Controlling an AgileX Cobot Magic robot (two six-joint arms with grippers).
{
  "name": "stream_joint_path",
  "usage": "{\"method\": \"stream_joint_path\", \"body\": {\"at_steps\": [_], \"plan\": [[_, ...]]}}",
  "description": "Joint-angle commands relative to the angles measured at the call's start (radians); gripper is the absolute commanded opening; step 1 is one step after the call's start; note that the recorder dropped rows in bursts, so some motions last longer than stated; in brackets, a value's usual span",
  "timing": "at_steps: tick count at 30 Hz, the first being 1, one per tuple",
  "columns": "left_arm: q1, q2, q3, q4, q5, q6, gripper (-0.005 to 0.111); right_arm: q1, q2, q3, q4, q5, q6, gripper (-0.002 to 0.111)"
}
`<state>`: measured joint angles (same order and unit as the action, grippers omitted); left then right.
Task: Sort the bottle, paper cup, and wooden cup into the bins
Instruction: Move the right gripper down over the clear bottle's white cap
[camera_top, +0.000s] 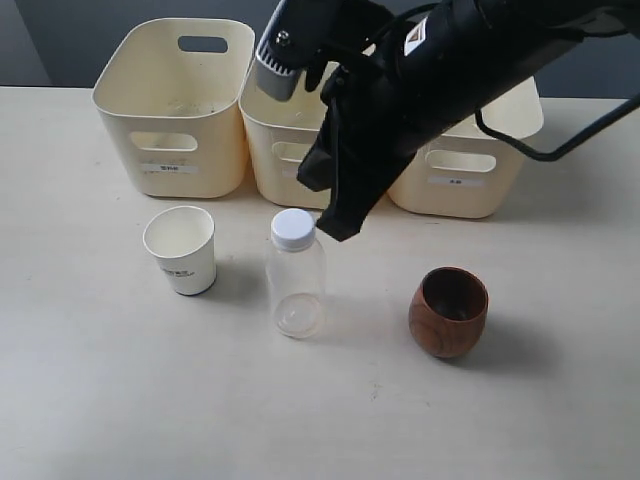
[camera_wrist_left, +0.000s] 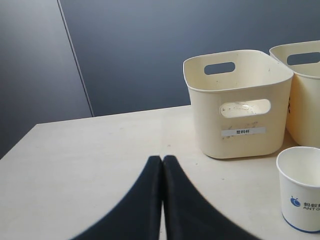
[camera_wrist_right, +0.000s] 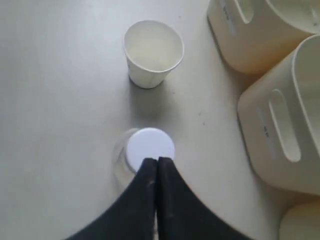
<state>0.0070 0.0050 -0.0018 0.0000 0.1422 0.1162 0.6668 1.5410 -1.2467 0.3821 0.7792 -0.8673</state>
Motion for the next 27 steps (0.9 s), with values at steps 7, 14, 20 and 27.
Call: {"method": "stream_joint_path", "body": {"at_steps": [7,14,20,27], "plan": [[0.0,-0.005,0.002,0.0,-0.007,-0.001,0.0,0.003,0.001,-0.007,0.039,0.026,0.042,0.061],[0.0,-0.005,0.002,0.0,-0.007,-0.001,0.0,0.003,0.005,-0.007,0.078,-0.03,0.101,0.08],[0.0,-0.005,0.002,0.0,-0.007,-0.001,0.0,0.003,0.054,-0.007,0.078,-0.019,0.108,0.078],[0.0,-0.005,0.002,0.0,-0.007,-0.001,0.0,0.003,0.123,-0.007,0.069,-0.047,0.108,0.078]]}}
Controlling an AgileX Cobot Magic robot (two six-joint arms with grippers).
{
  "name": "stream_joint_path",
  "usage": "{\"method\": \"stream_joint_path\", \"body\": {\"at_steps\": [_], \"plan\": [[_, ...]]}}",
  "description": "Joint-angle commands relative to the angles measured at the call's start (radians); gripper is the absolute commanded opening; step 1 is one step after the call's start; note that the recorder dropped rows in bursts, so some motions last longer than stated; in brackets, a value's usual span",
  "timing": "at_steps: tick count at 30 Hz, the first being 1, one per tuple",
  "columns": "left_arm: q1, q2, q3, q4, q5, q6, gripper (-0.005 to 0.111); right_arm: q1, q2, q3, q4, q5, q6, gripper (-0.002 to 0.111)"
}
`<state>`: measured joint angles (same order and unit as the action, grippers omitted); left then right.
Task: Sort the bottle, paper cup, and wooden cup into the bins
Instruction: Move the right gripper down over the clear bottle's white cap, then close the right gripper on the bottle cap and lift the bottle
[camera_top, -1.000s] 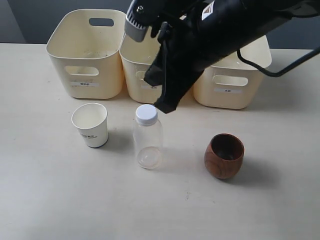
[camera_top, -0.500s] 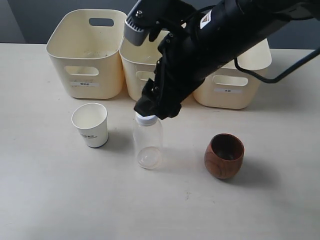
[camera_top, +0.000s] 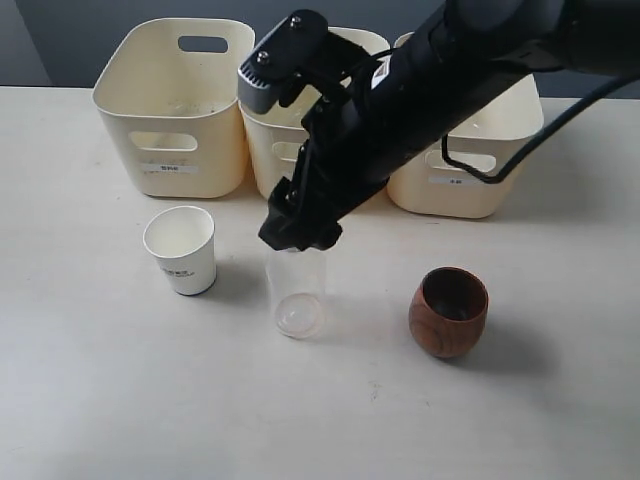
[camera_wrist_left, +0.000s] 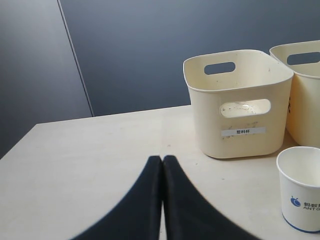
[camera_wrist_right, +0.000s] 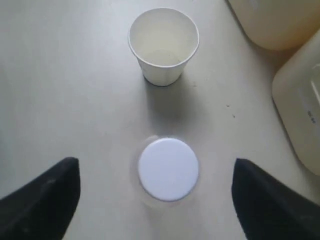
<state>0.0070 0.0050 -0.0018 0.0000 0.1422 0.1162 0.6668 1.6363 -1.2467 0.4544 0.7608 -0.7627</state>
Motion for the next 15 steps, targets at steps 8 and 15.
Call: {"method": "stream_joint_path", "body": {"at_steps": [8,15], "plan": [[0.0,-0.005,0.002,0.0,-0.007,-0.001,0.0,0.003,0.052,-0.007,-0.005,-0.037,0.003,0.078],[0.0,-0.005,0.002,0.0,-0.007,-0.001,0.0,0.003,0.07,-0.007,-0.007,-0.067,0.003,0.078]]}}
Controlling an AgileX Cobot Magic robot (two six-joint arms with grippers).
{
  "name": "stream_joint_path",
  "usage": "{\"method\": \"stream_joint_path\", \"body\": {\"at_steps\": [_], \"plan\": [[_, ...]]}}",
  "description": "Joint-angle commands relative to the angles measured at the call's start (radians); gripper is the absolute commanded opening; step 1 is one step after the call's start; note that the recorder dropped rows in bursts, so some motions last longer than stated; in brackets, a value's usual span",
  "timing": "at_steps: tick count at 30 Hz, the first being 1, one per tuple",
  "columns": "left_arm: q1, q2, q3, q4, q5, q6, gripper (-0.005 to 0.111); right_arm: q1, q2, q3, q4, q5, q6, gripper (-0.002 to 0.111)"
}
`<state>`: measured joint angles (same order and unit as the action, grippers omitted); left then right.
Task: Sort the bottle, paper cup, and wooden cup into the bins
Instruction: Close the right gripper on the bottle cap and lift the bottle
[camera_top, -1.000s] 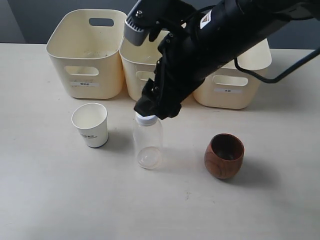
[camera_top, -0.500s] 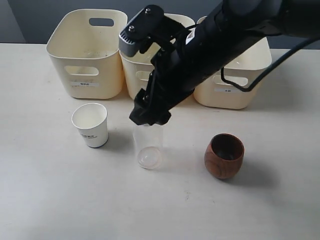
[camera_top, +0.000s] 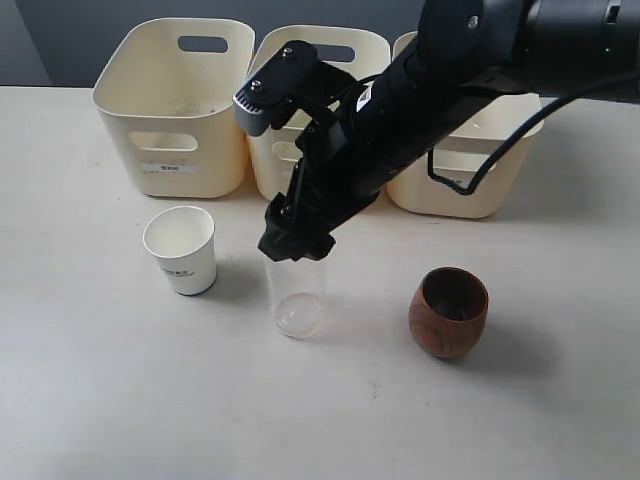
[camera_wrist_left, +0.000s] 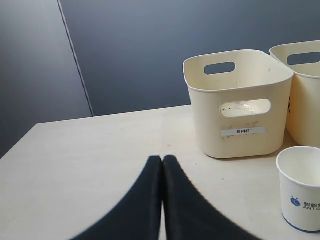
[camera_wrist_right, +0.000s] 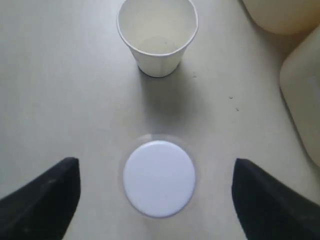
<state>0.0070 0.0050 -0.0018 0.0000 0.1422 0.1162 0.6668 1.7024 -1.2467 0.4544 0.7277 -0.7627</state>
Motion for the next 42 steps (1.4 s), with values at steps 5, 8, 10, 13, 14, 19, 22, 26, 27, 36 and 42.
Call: {"method": "stream_joint_path", "body": {"at_steps": [5,8,10,13,14,19,22,26,27,36,42], "plan": [[0.0,-0.005,0.002,0.0,-0.007,-0.001,0.0,0.003,0.008,-0.007,-0.007,-0.053,0.003,0.078],[0.0,-0.005,0.002,0.0,-0.007,-0.001,0.0,0.003,0.024,-0.007,-0.009,-0.053,0.003,0.078],[0.0,-0.005,0.002,0.0,-0.007,-0.001,0.0,0.003,0.036,-0.007,-0.009,-0.053,0.003,0.078],[0.0,-0.005,0.002,0.0,-0.007,-0.001,0.0,0.003,0.038,-0.007,-0.023,-0.077,0.003,0.078],[0.0,-0.005,0.002,0.0,-0.007,-0.001,0.0,0.003,0.038,-0.007,-0.023,-0.083,0.003,0.078],[0.0,-0.005,0.002,0.0,-0.007,-0.001,0.0,0.003,0.038,-0.007,-0.026,-0.088,0.003,0.078],[0.0,-0.005,0.002,0.0,-0.007,-0.001,0.0,0.003,0.038,-0.007,-0.026,-0.088,0.003,0.078],[0.0,-0.005,0.002,0.0,-0.007,-0.001,0.0,0.003,0.038,-0.007,-0.025,-0.088,0.011,0.078],[0.0,-0.005,0.002,0.0,-0.007,-0.001,0.0,0.003,0.038,-0.007,-0.025,-0.086,0.011,0.078],[0.0,-0.005,0.002,0.0,-0.007,-0.001,0.0,0.003,0.038,-0.007,-0.025,-0.079,0.016,0.078],[0.0,-0.005,0.002,0.0,-0.007,-0.001,0.0,0.003,0.038,-0.007,-0.025,-0.072,0.021,0.078]]}}
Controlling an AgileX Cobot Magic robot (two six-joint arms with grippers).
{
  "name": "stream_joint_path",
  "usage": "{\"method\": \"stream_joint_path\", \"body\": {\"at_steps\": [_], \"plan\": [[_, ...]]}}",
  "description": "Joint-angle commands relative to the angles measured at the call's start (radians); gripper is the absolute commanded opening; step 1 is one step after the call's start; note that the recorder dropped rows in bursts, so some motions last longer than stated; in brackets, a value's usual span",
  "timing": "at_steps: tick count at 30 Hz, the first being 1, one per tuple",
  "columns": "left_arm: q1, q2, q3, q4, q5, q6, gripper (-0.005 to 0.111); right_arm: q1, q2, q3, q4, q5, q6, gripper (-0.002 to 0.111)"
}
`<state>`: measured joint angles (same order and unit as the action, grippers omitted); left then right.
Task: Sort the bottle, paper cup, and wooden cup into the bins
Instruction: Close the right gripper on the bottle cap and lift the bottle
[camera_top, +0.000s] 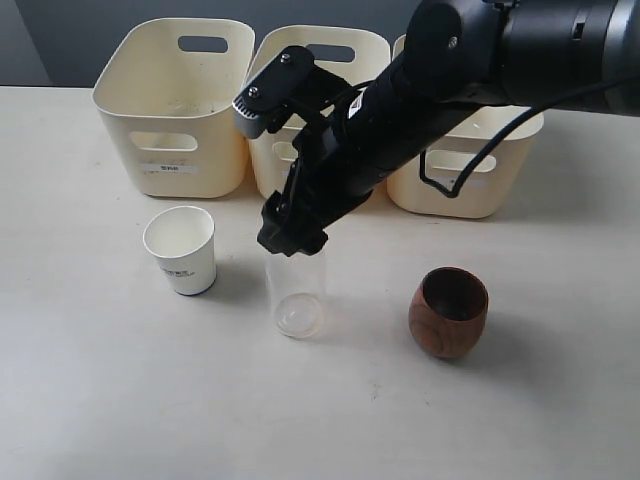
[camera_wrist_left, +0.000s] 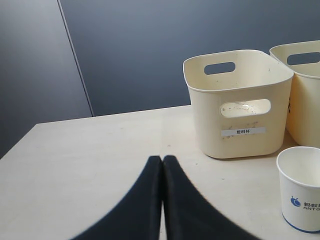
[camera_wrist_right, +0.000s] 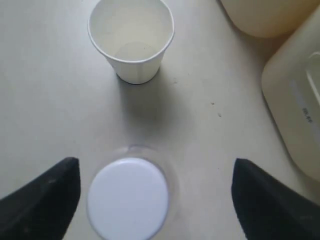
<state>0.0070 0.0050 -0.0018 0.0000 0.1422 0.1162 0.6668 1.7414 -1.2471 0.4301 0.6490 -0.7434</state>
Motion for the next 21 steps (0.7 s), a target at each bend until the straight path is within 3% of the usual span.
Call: {"method": "stream_joint_path", "body": {"at_steps": [1,21], "plan": [[0.0,-0.005,0.002,0.0,-0.007,-0.001,0.0,0.003,-0.001,-0.006,-0.001,0.007,0.001,0.078],[0.0,-0.005,0.002,0.0,-0.007,-0.001,0.0,0.003,0.044,-0.006,-0.004,0.019,0.008,0.077]]}}
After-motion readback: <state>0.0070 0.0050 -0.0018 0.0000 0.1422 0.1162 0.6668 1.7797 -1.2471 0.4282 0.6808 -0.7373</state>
